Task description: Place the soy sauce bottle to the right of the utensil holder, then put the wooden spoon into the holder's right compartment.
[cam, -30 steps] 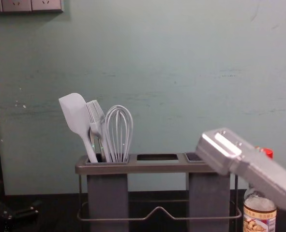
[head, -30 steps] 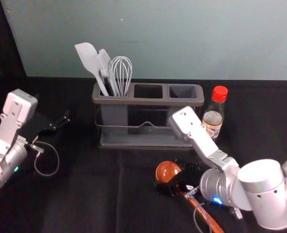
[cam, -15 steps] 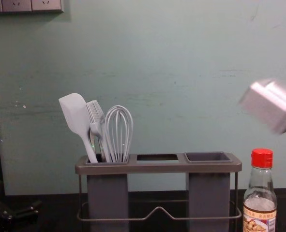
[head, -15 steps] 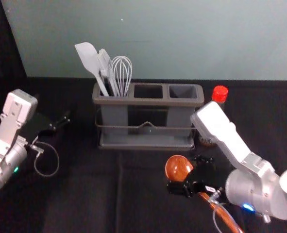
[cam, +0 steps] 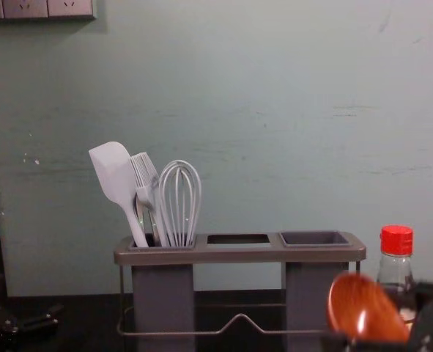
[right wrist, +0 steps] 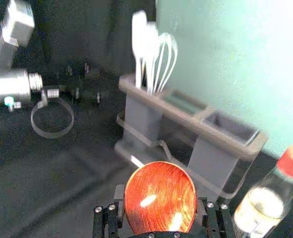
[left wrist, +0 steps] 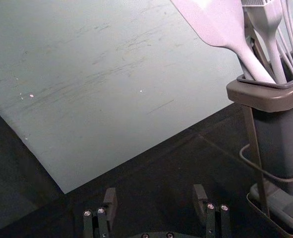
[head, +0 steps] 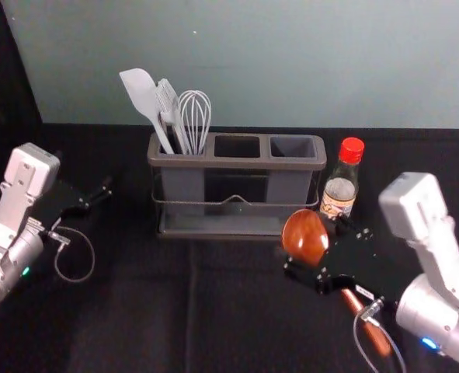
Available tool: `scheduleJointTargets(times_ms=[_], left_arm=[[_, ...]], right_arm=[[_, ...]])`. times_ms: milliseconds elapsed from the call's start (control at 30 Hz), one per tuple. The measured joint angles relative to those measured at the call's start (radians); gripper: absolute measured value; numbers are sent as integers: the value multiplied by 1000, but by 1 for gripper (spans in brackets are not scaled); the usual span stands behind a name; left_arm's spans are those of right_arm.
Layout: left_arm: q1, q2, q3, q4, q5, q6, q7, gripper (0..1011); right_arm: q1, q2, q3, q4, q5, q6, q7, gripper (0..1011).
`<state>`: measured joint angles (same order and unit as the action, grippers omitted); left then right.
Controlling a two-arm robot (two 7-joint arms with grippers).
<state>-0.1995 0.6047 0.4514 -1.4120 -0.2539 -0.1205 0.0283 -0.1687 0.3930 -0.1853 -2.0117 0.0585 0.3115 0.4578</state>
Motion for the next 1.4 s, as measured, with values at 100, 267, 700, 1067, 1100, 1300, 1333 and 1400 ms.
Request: scheduleJointTargets(times_ms=[100, 267, 700, 1067, 1100, 1300, 1333, 1400], left_arm=[[0, 0, 0, 0, 0, 0, 0, 1005], [0, 0, 0, 0, 0, 0, 0, 1005], [0, 0, 0, 0, 0, 0, 0, 1005], [0, 0, 0, 0, 0, 0, 0, 1005], [0, 0, 0, 0, 0, 0, 0, 1005], [0, 0, 0, 0, 0, 0, 0, 1005], [0, 0, 0, 0, 0, 0, 0, 1005], [0, 0, 0, 0, 0, 0, 0, 1005]], right_arm=[[-29, -7, 20, 18, 24, -141, -13, 838], [-67, -18, 44, 39, 50, -340, -36, 838], [-101, -20, 54, 94, 89, -559, -72, 838], [-101, -19, 53, 93, 89, -553, -73, 838], [-101, -18, 53, 93, 89, -554, -72, 838], [-101, -19, 54, 91, 89, -554, -71, 838], [-101, -18, 54, 91, 89, -554, -71, 838], [-101, -19, 54, 91, 89, -554, -71, 838]])
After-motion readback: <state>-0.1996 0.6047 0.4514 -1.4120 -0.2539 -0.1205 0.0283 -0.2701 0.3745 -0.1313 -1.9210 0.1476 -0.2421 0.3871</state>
